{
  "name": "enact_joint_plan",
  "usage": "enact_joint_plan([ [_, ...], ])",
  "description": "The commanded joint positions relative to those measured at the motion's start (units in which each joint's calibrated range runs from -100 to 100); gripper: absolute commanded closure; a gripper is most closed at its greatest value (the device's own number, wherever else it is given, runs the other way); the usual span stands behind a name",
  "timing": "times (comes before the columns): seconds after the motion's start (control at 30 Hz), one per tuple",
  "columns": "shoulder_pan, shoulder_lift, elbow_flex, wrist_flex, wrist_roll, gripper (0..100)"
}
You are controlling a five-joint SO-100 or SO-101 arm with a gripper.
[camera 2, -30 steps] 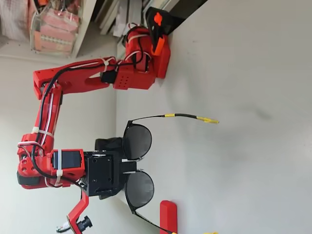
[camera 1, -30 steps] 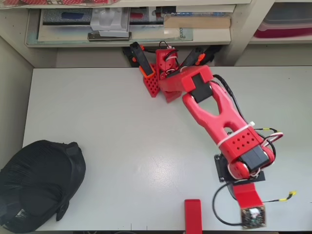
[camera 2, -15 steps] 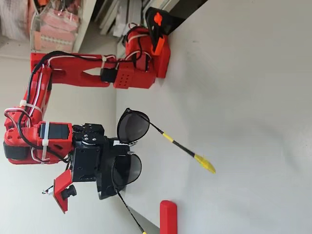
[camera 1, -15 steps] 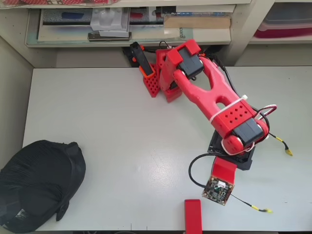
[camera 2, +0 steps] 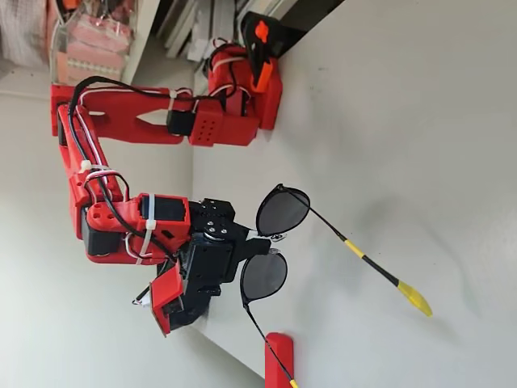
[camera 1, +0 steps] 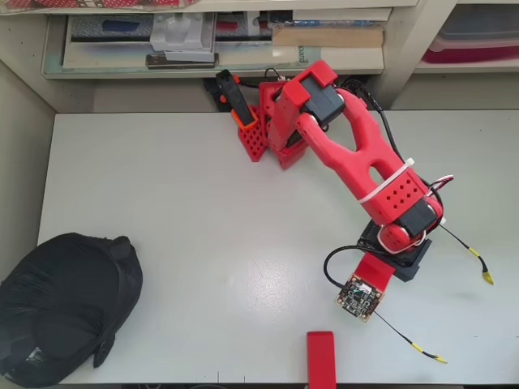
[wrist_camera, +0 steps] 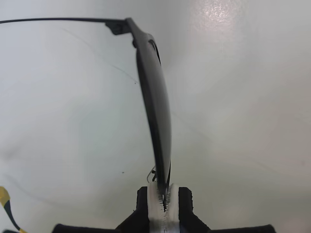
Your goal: Place Meta Rayban sunglasses on black head mold for quality assessment
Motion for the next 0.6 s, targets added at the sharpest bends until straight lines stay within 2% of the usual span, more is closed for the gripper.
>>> enact_joint_plan([
  [0.0, -0.92, -7.11, -0.18, -2.01, -0.68, 100],
  [0.3, -1.1, -7.02, 0.27, -2.01, 1.05, 98],
  [0.33, -1.01, -6.94, 0.82, -2.01, 1.31, 97],
  [0.43, -1.01, -6.26, 1.18, -2.96, 1.75, 83],
  [0.57, -1.1, -6.26, 1.18, -3.48, 1.69, 81],
])
